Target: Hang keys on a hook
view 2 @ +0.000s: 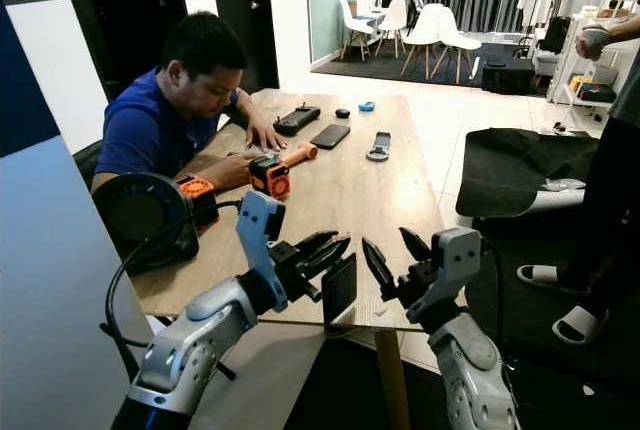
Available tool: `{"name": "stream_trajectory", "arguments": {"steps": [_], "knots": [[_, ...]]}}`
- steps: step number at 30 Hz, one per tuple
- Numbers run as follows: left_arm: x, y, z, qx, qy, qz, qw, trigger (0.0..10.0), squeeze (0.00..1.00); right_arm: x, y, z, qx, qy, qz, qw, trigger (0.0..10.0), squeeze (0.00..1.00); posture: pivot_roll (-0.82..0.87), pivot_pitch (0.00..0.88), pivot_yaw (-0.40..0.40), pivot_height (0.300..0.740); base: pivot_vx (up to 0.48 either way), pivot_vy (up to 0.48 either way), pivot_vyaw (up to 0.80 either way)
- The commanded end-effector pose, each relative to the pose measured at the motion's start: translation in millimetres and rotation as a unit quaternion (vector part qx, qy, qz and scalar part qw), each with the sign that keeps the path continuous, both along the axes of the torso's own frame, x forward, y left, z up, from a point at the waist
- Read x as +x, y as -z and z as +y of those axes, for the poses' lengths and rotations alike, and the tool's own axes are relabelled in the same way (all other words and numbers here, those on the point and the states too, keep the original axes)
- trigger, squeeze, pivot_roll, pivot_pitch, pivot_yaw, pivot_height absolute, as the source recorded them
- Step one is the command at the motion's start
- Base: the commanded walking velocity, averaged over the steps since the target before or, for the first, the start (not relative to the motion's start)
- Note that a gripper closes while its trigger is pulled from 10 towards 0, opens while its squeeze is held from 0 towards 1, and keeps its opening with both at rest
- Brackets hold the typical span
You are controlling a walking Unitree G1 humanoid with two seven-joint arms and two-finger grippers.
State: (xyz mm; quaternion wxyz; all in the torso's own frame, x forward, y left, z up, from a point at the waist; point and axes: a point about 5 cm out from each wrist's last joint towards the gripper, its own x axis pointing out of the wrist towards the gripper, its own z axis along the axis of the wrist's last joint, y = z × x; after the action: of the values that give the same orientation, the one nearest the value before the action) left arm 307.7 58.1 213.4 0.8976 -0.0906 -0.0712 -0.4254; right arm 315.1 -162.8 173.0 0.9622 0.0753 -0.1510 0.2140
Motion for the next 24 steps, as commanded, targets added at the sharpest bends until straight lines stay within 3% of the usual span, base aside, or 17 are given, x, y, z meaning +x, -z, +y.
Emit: {"name": "stream_trajectory", "arguments": {"steps": [1,12,19,24], "knots": [[0.3,0,2.5,0.015,-0.002,-0.007,1.000,10.0,0.00,2.1,4,-2.8,-0.005,0.012,0.018,1.000,10.0,0.00,0.05,0.059,0.028,0.740,0.000,0.000,0.00],[-1.1,-2,0.5,0.018,0.008,-0.010,1.000,10.0,0.00,6.0,18,-3.7,-0.015,0.022,0.060,0.998,10.0,0.00,0.05,0.061,0.028,0.740,0.000,0.000,0.00],[-3.4,0,1.1,0.026,0.023,-0.010,0.999,10.0,0.00,3.5,12,-3.6,-0.004,0.017,0.039,0.999,10.0,0.00,0.05,0.061,0.028,0.740,0.000,0.000,0.00],[-6.0,1,1.6,0.033,0.038,-0.010,0.999,10.0,0.00,-1.1,-10,-13.1,0.039,0.031,-0.029,0.998,10.0,0.00,0.05,0.061,0.030,0.740,0.000,0.000,0.00]]}}
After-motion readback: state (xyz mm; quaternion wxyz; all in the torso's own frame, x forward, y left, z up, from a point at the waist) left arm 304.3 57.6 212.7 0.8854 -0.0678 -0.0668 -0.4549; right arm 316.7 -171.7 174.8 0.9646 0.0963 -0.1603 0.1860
